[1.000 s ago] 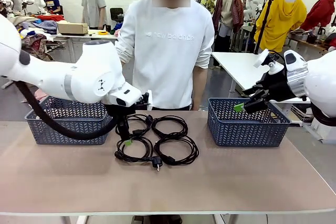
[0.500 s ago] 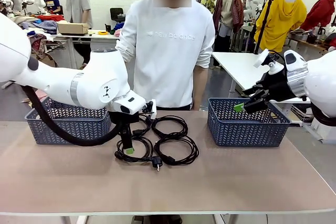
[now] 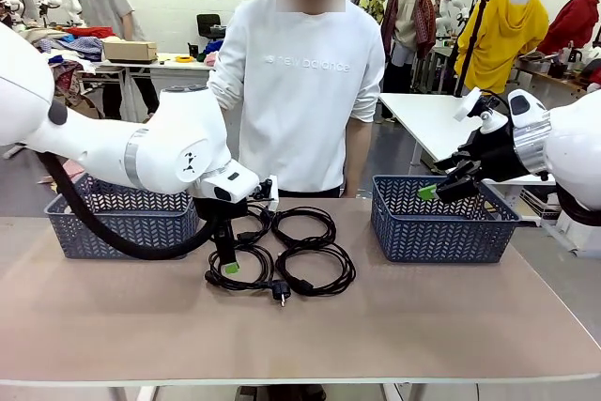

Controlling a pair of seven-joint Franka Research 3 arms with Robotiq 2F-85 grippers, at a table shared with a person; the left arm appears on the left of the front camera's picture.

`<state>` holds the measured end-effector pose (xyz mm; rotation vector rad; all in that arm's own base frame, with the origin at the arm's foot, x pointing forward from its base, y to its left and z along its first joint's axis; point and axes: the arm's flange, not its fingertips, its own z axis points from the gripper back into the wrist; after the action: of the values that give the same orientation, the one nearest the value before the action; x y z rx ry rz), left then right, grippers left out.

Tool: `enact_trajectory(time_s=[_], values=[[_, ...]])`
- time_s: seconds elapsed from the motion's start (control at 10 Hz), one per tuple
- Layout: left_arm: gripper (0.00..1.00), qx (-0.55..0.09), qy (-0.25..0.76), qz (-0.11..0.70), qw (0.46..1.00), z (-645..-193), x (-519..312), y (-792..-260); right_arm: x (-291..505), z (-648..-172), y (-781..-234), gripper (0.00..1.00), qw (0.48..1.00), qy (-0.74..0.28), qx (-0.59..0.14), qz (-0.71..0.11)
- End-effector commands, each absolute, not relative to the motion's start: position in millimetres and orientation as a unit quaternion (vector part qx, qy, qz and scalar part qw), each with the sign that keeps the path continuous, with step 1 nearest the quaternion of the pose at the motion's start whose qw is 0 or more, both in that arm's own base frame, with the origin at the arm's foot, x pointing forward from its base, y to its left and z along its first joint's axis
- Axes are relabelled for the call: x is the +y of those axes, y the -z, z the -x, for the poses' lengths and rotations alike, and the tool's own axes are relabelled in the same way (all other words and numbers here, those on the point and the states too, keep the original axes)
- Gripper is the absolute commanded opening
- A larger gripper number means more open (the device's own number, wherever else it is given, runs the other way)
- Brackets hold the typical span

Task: Organize the cables according to human instructions.
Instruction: Pick up a bundle of cables and place it in the basket indicated by the human.

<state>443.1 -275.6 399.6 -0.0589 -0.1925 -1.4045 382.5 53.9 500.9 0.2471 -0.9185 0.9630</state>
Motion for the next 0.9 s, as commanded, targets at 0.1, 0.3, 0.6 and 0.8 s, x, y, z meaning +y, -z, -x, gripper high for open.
enact_trajectory(time_s=[0.1,0.3,0.6,0.8], values=[[1.0,-0.072,0.662,0.014,0.746,-442,-283,-385,53,-384,-500,1.0,0.778,-0.447,-0.428,-0.114],[1.0,-0.056,0.673,0.006,0.738,-444,-292,-369,53,-384,-500,1.0,0.778,-0.447,-0.428,-0.114],[1.0,-0.041,0.683,0.011,0.729,-446,-303,-350,53,-384,-500,1.0,0.778,-0.447,-0.428,-0.114],[1.0,-0.03,0.687,0.008,0.726,-454,-306,-339,53,-384,-500,1.0,0.778,-0.447,-0.428,-0.114]])
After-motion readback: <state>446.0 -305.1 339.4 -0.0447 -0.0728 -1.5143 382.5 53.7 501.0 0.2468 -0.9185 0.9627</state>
